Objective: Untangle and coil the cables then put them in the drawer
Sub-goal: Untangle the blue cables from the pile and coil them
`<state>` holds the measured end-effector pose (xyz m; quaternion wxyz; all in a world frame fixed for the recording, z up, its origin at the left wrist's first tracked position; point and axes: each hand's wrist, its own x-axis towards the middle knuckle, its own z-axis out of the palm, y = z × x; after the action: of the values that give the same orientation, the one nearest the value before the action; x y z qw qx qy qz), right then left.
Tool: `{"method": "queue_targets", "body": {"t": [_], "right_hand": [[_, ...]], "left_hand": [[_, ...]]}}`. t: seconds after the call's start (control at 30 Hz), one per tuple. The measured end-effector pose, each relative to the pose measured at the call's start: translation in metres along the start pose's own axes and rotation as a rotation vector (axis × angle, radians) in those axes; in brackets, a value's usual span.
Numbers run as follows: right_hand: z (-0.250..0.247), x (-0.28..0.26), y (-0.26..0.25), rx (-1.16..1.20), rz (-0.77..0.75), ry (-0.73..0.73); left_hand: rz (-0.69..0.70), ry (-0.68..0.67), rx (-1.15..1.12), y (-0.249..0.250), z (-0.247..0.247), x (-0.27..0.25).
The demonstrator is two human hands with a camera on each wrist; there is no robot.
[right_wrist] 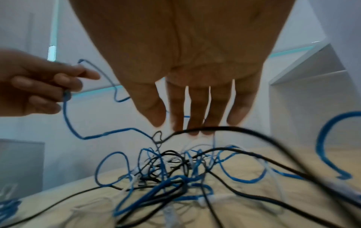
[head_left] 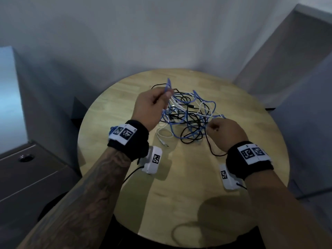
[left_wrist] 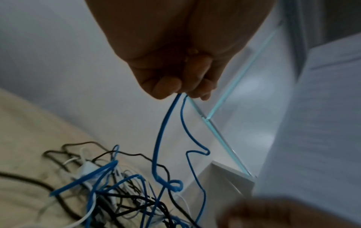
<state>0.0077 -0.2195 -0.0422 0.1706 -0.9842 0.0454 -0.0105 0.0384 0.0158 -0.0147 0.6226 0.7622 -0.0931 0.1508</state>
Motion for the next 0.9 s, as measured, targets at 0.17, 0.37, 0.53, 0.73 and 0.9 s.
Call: {"method": "queue_targets", "body": {"t": [0.17,0.37,0.53,0.73,0.9], "right_hand": [[-0.007,-0.009,-0.030,0.363,-0.373,0.285],[0.008,-0.022,-0.041,0.476,-0.382,-0.113],[0.002,-0.019,-0.041,0.282,-0.344,-0.005],[-0.026,-0.012,-0.046,1.181,-0.139,0.061],[-0.042,-0.016,-0.050,1.759,-0.062,-0.092]], "left_hand": [[0.178,-0.313,0.308,0.007,0.021,-0.022],[0.132,-0.163,-0.010,0.023,0.028,-0.030],[0.086,0.074,-0.211,0.028,0.018,-0.020],[-0.038,0.180,-0.423,0.012,0.024,-0.020],[0.028,-0.400,-0.065,0.001,0.048,-0.034]]}}
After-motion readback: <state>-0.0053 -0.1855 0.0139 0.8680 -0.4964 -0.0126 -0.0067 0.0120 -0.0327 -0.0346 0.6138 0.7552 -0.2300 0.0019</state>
